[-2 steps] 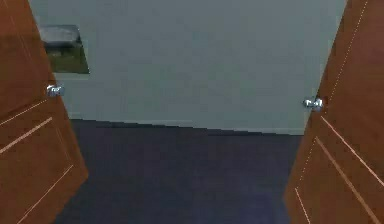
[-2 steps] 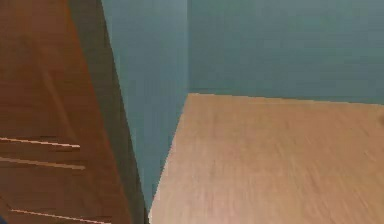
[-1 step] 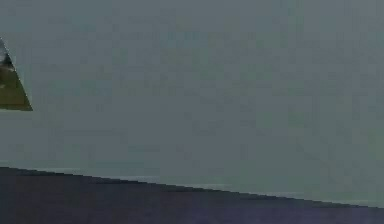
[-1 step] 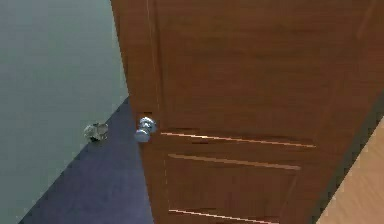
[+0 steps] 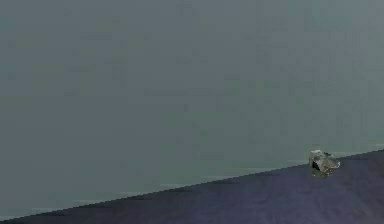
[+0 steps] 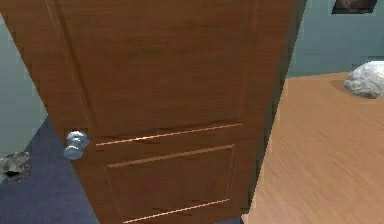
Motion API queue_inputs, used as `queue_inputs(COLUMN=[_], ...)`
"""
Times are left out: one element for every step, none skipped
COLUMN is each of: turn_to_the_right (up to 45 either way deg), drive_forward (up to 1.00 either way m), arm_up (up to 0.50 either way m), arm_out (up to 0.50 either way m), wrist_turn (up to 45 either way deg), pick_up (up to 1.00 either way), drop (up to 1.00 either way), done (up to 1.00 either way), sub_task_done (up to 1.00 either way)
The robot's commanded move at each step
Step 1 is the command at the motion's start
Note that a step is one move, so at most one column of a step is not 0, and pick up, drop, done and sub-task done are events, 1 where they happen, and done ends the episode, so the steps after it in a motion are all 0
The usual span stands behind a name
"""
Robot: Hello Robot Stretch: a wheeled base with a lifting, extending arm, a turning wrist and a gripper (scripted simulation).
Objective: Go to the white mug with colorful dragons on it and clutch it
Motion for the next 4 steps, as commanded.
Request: queue_inputs(turn_to_the_right=[3.0,0.0,-12.0,-3.0], drive_forward=[0.00,0.10,0.00,0.00], arm_up=[0.00,0.00,0.00,0.00], arm_out=[0.00,0.00,0.00,0.00], wrist_turn=[0.0,0.0,0.0,0.0], pick_up=[0.00,0.00,0.00,0.00], drop=[0.00,0.00,0.00,0.00], done=[0.00,0.00,0.00,0.00], sub_task_done=[0.00,0.00,0.00,0.00])
